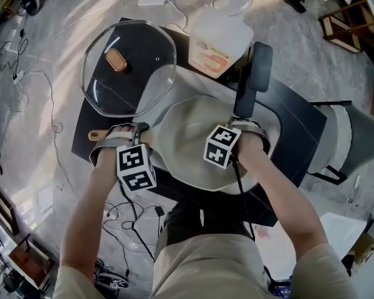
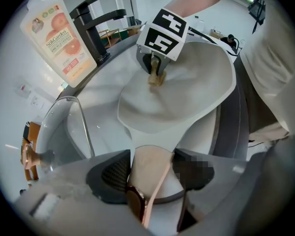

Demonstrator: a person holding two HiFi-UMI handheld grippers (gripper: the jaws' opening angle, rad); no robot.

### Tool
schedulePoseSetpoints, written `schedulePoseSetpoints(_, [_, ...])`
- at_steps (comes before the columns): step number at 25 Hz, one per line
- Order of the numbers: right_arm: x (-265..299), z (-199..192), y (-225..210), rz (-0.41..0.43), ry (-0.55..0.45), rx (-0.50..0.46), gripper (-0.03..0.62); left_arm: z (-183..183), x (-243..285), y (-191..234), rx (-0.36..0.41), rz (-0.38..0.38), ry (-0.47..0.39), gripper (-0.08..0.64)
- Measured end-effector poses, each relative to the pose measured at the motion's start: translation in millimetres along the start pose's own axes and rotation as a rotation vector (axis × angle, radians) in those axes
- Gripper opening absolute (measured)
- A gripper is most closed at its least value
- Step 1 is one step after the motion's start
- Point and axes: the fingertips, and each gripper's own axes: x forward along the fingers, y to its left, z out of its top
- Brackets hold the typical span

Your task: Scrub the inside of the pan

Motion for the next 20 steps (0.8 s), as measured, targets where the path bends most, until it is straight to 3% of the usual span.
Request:
schedulePoseSetpoints(3, [-11,-15,30,0.192,0.052,-0.001,0.1,1,0,-2,-0.006,-0.002,-0.006,0.275])
schedulePoseSetpoints(6, [-31,-20,57,0.388,0.041,-0.001,0.098,1,-1,-1,-0.008,-0.001,-0.007,0.275])
schedulePoseSetpoints(10, [-57,-12,89,0.586,-0.009,-0.025,0.098,2,-2,-1,-0.013,-0.006,-0.004,0.276])
schedulePoseSetpoints(13, [-74,12,113,0.721,-0.115,-0.024,0.097,2,-2,-1,-0.014,-0.005,-0.003,0.276])
schedulePoseSetpoints(16, [-86,49,124,0.76,-0.242,-0.009,0.097,2,-1,-1,-0.016,-0.008,0.001,0.276])
schedulePoseSetpoints(20, [-85,92,115,0.671,-0.366,0.023,0.098,2,-1,-1,-0.015,-0.003,0.003,0.276])
